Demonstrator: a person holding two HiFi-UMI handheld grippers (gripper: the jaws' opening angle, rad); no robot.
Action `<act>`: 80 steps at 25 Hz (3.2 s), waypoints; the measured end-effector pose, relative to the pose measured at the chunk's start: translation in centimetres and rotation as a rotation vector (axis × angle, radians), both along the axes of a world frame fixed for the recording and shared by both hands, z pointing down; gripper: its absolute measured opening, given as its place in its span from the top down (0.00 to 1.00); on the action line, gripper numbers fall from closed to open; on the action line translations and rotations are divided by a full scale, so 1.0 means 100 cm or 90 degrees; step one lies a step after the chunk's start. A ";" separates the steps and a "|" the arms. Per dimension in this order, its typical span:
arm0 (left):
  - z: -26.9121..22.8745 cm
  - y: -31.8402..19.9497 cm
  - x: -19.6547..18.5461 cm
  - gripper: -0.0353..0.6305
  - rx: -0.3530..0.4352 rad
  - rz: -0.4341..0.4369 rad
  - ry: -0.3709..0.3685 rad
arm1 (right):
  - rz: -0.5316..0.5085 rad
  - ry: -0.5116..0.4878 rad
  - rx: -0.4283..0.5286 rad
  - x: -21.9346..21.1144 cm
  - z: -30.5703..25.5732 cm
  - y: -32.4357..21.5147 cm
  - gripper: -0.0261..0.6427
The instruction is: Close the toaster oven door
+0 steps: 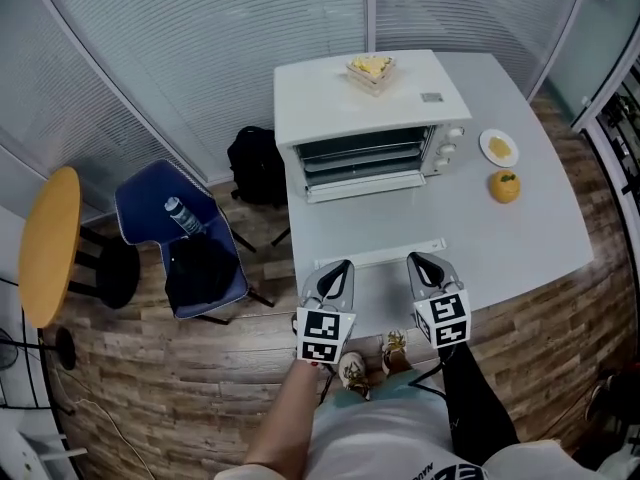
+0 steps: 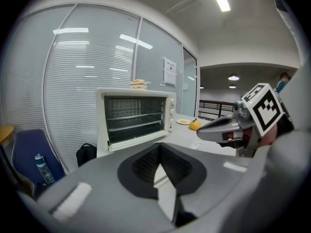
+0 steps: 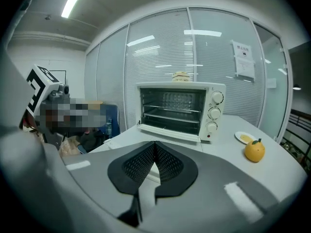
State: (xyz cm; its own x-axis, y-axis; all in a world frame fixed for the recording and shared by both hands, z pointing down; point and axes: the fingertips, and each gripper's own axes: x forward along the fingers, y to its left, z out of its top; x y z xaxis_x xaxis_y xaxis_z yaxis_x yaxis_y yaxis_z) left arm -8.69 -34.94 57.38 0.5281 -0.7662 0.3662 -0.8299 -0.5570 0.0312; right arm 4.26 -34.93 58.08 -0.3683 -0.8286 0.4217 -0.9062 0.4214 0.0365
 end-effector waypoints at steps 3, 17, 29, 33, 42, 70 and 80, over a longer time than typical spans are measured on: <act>0.022 -0.003 0.004 0.86 -0.027 -0.008 0.000 | -0.006 0.004 -0.025 0.000 0.021 -0.002 0.96; 0.103 0.008 0.032 0.86 -0.143 -0.015 -0.014 | -0.004 0.003 -0.139 0.015 0.099 0.000 0.96; 0.134 -0.010 0.014 0.86 -0.200 -0.112 -0.028 | 0.001 0.009 -0.172 0.025 0.126 -0.018 0.96; 0.137 -0.015 0.011 0.86 -0.197 -0.139 -0.029 | -0.006 0.012 -0.170 0.026 0.127 -0.020 0.96; 0.114 -0.023 0.012 0.86 -0.141 -0.147 -0.025 | -0.010 0.020 -0.121 0.024 0.103 -0.020 0.96; -0.008 -0.080 0.017 0.86 0.057 -0.157 -0.027 | 0.002 -0.011 0.096 0.024 -0.025 -0.079 0.96; -0.037 -0.103 0.017 0.86 0.090 -0.153 -0.028 | 0.007 -0.024 0.133 0.025 -0.054 -0.106 0.96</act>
State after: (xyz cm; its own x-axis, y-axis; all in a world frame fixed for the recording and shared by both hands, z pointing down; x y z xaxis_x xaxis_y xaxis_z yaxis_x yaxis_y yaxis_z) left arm -7.03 -45.20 53.69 0.3111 -0.9125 0.2656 -0.9374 -0.3406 -0.0723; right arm 6.73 -45.56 52.66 -0.3708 -0.9006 0.2268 -0.9130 0.3982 0.0883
